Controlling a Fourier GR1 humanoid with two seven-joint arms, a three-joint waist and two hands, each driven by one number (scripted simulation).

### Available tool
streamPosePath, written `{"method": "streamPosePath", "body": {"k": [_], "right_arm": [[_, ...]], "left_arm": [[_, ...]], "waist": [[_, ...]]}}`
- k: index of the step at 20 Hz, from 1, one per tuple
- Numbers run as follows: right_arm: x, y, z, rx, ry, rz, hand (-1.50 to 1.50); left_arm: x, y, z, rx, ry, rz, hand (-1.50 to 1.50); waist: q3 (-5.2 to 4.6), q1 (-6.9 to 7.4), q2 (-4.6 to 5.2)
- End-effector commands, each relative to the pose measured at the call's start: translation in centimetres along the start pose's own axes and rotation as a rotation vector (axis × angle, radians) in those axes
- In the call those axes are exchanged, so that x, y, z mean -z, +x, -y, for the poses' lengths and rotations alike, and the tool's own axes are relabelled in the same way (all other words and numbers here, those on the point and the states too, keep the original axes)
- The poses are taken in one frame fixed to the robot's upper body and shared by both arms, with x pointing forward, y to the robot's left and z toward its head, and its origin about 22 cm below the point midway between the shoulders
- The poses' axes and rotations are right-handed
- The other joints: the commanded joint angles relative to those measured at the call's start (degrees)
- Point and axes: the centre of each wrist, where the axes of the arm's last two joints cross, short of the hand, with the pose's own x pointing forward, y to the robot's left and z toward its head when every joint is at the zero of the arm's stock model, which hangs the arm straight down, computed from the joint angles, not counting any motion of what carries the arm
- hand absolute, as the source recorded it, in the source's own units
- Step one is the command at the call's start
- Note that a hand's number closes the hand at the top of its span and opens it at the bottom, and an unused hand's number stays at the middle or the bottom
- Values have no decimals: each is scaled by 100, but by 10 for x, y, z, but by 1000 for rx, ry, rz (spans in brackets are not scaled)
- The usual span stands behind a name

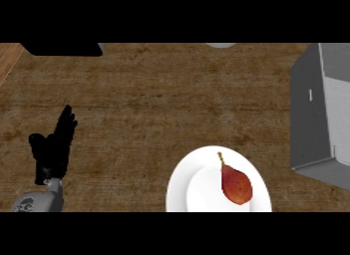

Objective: Pick the squash from the plate and place it in the cardboard box

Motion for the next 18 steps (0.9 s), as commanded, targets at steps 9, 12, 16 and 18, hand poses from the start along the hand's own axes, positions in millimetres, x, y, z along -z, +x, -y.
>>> {"method": "streamPosePath", "body": {"k": [9, 12, 16, 18], "right_arm": [[59, -87, -53, 34, 53, -150, 150], [70, -92, -84, 135, 115, -174, -150], [72, -113, -84, 286, 80, -82, -150], [82, -107, -92, 367, 65, -35, -150]], "left_arm": [[-2, -7, 10, 10, -46, 8, 0], [9, -3, 9, 5, -35, 5, 0], [17, 10, 13, 3, -5, 16, 0], [2, -14, 15, 5, 1, 13, 0]], "waist": [[6, 190, 35], [7, 158, 47], [11, 61, 29], [7, 61, 21]]}}
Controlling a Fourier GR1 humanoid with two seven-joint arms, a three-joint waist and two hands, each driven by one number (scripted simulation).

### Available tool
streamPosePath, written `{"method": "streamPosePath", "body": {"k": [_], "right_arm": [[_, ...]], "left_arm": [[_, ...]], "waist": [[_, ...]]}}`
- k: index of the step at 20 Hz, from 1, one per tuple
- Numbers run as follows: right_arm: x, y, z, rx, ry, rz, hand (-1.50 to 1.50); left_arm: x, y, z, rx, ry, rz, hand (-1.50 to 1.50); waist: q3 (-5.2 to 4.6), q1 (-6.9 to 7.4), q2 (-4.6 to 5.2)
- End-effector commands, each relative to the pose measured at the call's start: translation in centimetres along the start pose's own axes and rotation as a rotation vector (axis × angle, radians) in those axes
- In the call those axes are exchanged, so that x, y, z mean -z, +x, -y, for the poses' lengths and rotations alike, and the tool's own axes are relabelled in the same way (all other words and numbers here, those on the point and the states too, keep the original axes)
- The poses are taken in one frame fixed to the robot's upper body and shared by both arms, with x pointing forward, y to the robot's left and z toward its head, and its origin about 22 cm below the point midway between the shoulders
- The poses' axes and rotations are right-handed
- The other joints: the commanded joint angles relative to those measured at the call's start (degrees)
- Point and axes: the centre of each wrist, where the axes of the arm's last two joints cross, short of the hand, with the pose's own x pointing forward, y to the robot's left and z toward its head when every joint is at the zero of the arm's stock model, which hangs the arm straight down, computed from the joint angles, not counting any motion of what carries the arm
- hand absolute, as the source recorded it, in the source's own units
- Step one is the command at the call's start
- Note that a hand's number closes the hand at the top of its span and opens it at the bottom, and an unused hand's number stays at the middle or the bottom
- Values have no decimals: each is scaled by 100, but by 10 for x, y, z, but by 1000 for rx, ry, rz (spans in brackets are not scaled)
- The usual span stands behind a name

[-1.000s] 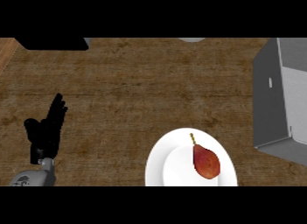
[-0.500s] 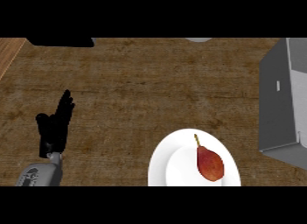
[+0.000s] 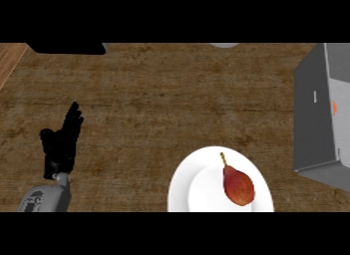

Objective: Pick the squash from the plate and place it in the cardboard box

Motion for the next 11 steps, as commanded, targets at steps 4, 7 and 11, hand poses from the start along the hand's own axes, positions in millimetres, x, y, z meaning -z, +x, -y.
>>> {"method": "streamPosePath", "body": {"k": [4, 7, 11], "right_arm": [[6, -17, -14, 363, -54, 153, -150], [2, -31, 8, 530, -84, 142, -150], [-25, -61, 40, 611, -148, 97, -150]], "left_arm": [[-5, -3, -5, -7, 25, -15, 0], [-3, 0, -3, -11, 13, -10, 0], [1, 2, -8, -4, 21, -2, 0]], "waist": [[2, -93, -37], [1, -96, -24], [1, -116, -14]]}}
